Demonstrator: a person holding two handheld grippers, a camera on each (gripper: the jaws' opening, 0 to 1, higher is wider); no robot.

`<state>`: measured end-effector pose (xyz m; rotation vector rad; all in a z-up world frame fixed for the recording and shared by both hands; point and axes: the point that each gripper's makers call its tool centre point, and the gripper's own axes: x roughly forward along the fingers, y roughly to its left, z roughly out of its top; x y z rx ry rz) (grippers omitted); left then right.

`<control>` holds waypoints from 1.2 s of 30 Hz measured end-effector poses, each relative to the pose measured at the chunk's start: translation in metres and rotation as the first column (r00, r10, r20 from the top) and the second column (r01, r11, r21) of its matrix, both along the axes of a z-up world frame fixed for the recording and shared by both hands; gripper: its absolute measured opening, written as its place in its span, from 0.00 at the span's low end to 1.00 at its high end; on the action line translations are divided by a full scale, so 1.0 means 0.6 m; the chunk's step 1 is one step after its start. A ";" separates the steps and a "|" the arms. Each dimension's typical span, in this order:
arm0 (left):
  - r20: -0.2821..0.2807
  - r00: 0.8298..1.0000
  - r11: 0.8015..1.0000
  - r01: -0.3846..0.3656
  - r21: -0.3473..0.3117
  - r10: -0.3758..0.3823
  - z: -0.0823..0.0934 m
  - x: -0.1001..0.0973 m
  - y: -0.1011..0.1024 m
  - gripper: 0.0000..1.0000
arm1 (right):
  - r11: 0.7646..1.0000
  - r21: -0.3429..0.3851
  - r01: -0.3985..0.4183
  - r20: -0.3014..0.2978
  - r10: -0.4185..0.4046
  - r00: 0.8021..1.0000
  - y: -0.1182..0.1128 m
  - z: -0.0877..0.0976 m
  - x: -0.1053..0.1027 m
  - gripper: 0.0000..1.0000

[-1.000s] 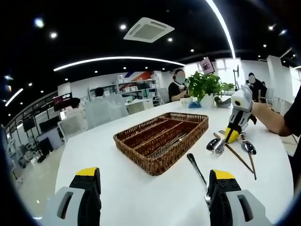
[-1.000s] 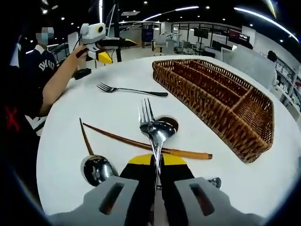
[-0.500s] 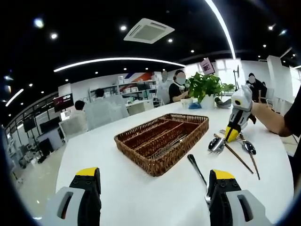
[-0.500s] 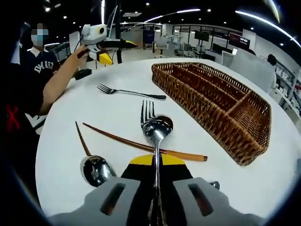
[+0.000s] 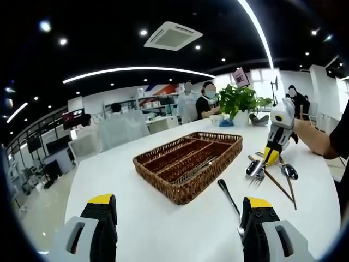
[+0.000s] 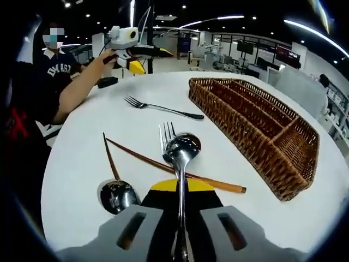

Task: Arrange the knives, forks, and spoons in their matching storage slots by inserting each utensil handle-first until every utensil is classified and aligned in the correct compartment

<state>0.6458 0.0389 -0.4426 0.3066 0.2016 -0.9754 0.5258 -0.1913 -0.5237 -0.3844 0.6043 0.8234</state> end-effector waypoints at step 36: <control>-0.010 1.000 0.999 0.021 0.027 -0.020 -0.019 0.006 0.001 1.00 | 0.983 -0.138 -0.124 0.176 0.148 0.973 0.023 0.078 -0.009 0.00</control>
